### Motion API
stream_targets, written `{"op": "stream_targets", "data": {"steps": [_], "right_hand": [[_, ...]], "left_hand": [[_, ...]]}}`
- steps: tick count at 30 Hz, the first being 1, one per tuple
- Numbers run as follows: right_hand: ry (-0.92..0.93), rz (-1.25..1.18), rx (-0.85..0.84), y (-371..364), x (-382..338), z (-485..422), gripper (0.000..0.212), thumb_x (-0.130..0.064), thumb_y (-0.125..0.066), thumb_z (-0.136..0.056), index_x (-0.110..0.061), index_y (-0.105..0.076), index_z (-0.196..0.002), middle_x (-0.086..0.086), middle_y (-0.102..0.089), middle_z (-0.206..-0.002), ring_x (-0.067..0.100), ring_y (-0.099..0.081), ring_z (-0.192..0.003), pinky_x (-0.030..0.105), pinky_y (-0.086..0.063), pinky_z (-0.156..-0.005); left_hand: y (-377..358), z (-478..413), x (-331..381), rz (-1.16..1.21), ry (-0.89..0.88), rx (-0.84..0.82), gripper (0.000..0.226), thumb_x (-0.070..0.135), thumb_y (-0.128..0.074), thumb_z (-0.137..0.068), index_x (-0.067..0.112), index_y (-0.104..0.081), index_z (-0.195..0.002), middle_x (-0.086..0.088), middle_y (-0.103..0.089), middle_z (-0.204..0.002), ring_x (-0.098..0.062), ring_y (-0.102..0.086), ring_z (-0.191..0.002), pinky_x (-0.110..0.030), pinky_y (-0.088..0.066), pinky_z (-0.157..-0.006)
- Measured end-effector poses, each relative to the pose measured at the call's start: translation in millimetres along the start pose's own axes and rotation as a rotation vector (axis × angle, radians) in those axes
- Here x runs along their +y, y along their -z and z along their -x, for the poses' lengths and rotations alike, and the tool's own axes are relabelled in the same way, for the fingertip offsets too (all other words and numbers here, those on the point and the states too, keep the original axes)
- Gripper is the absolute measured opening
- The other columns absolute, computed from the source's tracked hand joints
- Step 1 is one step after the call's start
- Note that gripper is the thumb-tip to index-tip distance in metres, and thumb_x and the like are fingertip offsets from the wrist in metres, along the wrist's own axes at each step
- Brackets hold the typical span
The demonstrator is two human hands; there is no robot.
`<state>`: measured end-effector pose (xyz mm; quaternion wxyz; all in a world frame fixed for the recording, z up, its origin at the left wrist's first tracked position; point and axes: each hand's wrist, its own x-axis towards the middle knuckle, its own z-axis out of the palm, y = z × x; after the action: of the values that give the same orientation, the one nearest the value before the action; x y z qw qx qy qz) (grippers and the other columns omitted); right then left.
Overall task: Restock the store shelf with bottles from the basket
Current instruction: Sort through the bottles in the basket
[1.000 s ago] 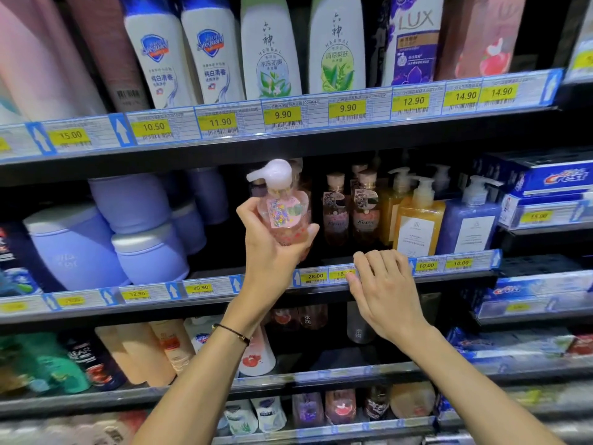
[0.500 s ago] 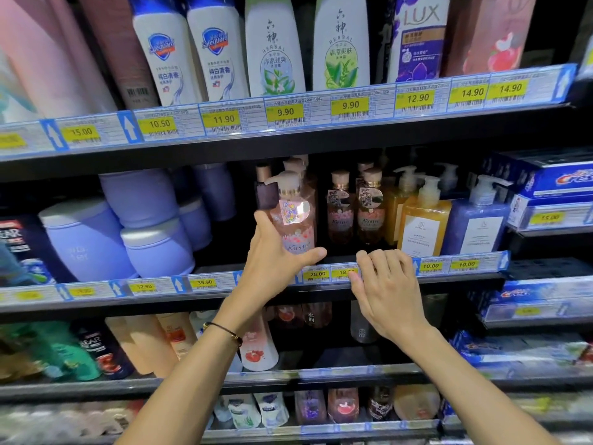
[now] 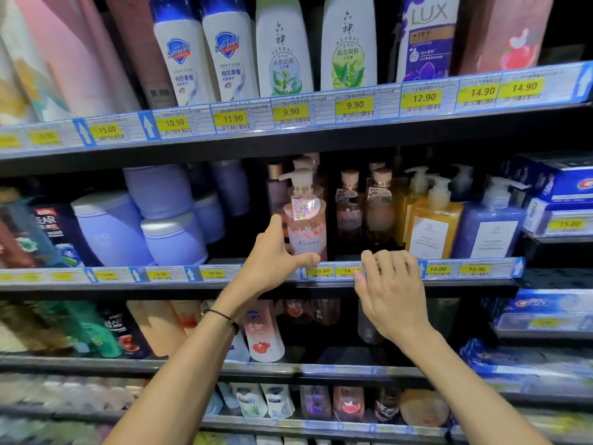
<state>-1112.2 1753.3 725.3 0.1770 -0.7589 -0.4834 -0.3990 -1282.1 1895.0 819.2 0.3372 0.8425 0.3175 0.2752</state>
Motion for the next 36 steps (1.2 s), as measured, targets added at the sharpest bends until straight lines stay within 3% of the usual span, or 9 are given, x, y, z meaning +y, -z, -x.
{"op": "stream_targets", "data": {"steps": [5,8,12,15,17,20,28,36], "right_hand": [[0.004,-0.01,-0.026,0.8,-0.4,-0.7,0.039,-0.037,-0.038,-0.104,-0.005,-0.057,-0.119,0.011,-0.056,-0.097,0.031,-0.05,-0.089,0.047,-0.041,-0.091],[0.006,-0.014,-0.041,4.5,-1.4,-1.8,0.04,-0.036,-0.037,-0.104,-0.005,-0.057,-0.118,0.012,-0.056,-0.098,0.032,-0.05,-0.09,0.047,-0.04,-0.091],[-0.002,-0.043,-0.069,7.9,-5.0,0.6,0.043,-0.034,-0.033,-0.105,-0.004,-0.056,-0.124,0.015,-0.057,-0.112,0.033,-0.051,-0.106,0.048,-0.037,-0.1],[-0.003,-0.112,0.039,14.4,-23.0,1.0,0.044,-0.027,-0.046,-0.1,0.001,-0.053,-0.133,0.022,-0.054,-0.13,0.039,-0.047,-0.126,0.052,-0.032,-0.113],[0.04,-0.203,0.157,19.2,-55.0,4.3,0.04,-0.02,-0.054,-0.096,0.005,-0.057,-0.128,0.025,-0.055,-0.129,0.042,-0.048,-0.125,0.054,-0.035,-0.112],[0.144,-0.337,0.161,20.0,-135.1,20.6,0.036,-0.016,-0.058,-0.092,0.005,-0.061,-0.121,0.026,-0.058,-0.124,0.043,-0.048,-0.121,0.055,-0.041,-0.104],[0.635,-0.508,-0.358,12.1,-397.7,109.8,0.041,-0.027,-0.046,-0.09,-0.003,-0.061,-0.119,0.022,-0.057,-0.12,0.041,-0.051,-0.111,0.049,-0.042,-0.088],[0.907,-0.506,-0.862,-6.3,-586.6,222.1,0.042,-0.036,-0.046,-0.077,-0.014,-0.062,-0.109,0.015,-0.06,-0.119,0.038,-0.056,-0.107,0.048,-0.052,-0.081]], "left_hand": [[0.1,-5.4,-4.6,-0.012,0.066,-0.036,0.067,0.041,-0.09,-0.069,0.023,-0.049,-0.119,0.01,-0.067,-0.115,-0.014,-0.067,-0.1,-0.042,-0.057,-0.091],[2.7,-0.2,-8.4,-0.017,0.025,-0.067,0.07,0.043,-0.088,-0.071,0.023,-0.047,-0.124,0.009,-0.066,-0.12,-0.012,-0.066,-0.107,-0.038,-0.054,-0.099],[16.6,29.4,-33.3,-0.35,-0.273,0.123,0.068,0.047,-0.071,-0.087,0.018,-0.043,-0.143,0.002,-0.052,-0.142,-0.017,-0.047,-0.131,-0.038,-0.039,-0.111],[42.4,64.0,-71.4,-0.65,-0.509,0.313,0.049,0.036,-0.063,-0.095,0.008,-0.054,-0.135,-0.009,-0.052,-0.138,-0.028,-0.047,-0.129,-0.042,-0.039,-0.109],[59.8,93.6,-109.5,-0.717,-0.511,0.332,0.044,0.03,-0.06,-0.095,0.005,-0.057,-0.131,-0.014,-0.053,-0.136,-0.033,-0.049,-0.126,-0.044,-0.041,-0.106],[91.2,152.9,-179.8,-0.802,-0.349,0.252,0.042,0.031,-0.056,-0.094,0.007,-0.059,-0.128,-0.014,-0.054,-0.134,-0.034,-0.051,-0.122,-0.044,-0.043,-0.102],[187.2,371.1,-376.1,-0.824,0.413,-0.081,0.065,0.058,-0.024,-0.099,0.009,-0.063,-0.117,-0.014,-0.064,-0.109,-0.037,-0.059,-0.1,-0.047,-0.053,-0.078],[247.9,552.5,-475.0,-0.637,0.826,-0.15,0.091,0.073,0.003,-0.083,0.013,-0.052,-0.124,-0.015,-0.057,-0.121,-0.039,-0.053,-0.113,-0.048,-0.045,-0.09]]}}
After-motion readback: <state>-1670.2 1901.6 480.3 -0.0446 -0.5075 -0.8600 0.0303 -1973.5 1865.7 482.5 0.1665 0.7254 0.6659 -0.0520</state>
